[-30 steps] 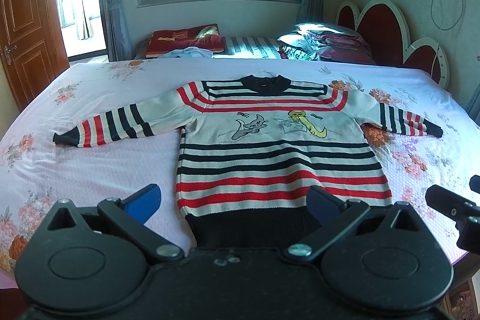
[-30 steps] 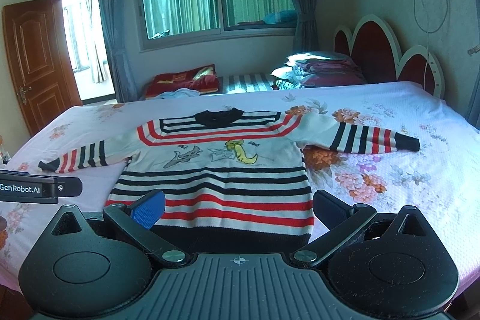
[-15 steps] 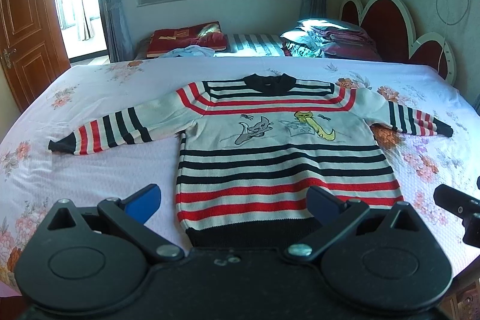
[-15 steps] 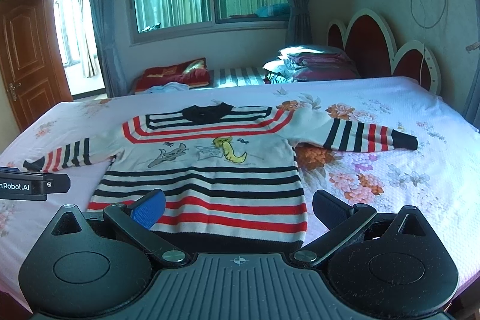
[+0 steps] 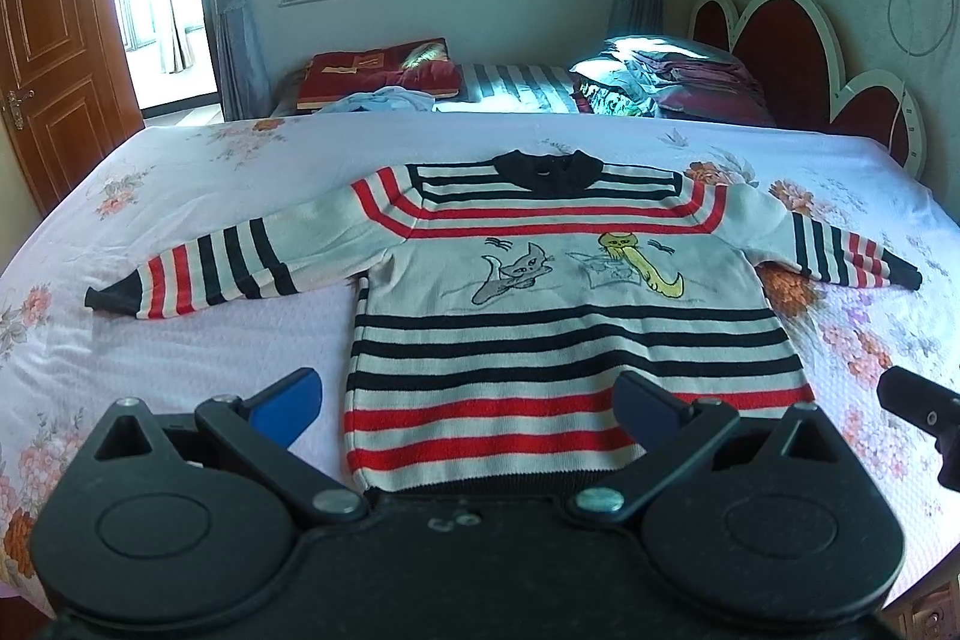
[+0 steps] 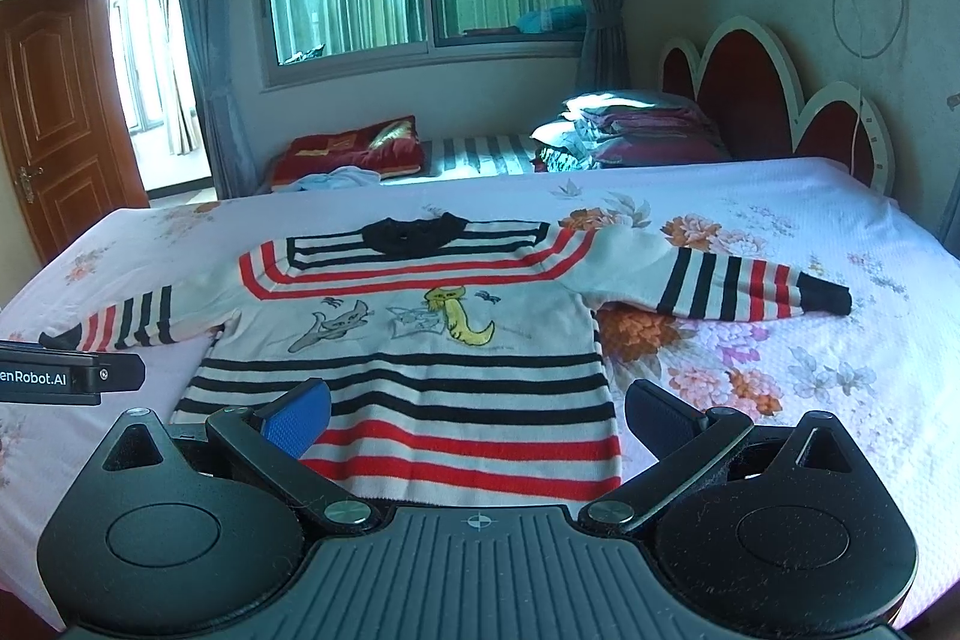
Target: Fold small clothes
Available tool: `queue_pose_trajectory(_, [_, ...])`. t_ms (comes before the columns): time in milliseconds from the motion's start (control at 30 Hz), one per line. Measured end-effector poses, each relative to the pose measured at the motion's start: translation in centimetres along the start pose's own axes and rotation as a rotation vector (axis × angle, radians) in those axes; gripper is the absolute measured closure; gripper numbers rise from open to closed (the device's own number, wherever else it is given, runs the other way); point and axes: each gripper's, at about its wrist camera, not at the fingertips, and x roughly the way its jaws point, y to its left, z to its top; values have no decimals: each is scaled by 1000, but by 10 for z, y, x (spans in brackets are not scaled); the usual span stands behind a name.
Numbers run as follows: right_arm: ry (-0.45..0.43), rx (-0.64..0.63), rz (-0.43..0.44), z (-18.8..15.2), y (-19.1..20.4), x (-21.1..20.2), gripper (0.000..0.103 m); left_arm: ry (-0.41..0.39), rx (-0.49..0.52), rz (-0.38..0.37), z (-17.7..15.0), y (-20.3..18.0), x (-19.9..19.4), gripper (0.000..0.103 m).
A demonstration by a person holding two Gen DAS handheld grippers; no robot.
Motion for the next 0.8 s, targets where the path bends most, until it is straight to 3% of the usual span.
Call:
queue_pose_trajectory(367, [0, 39, -8, 17, -39, 34, 0, -2, -46, 10, 20, -3, 36, 0])
queue_pose_trajectory(800, [59, 142, -56, 33, -146, 113, 1, 11, -59, 31, 49, -33, 118, 2])
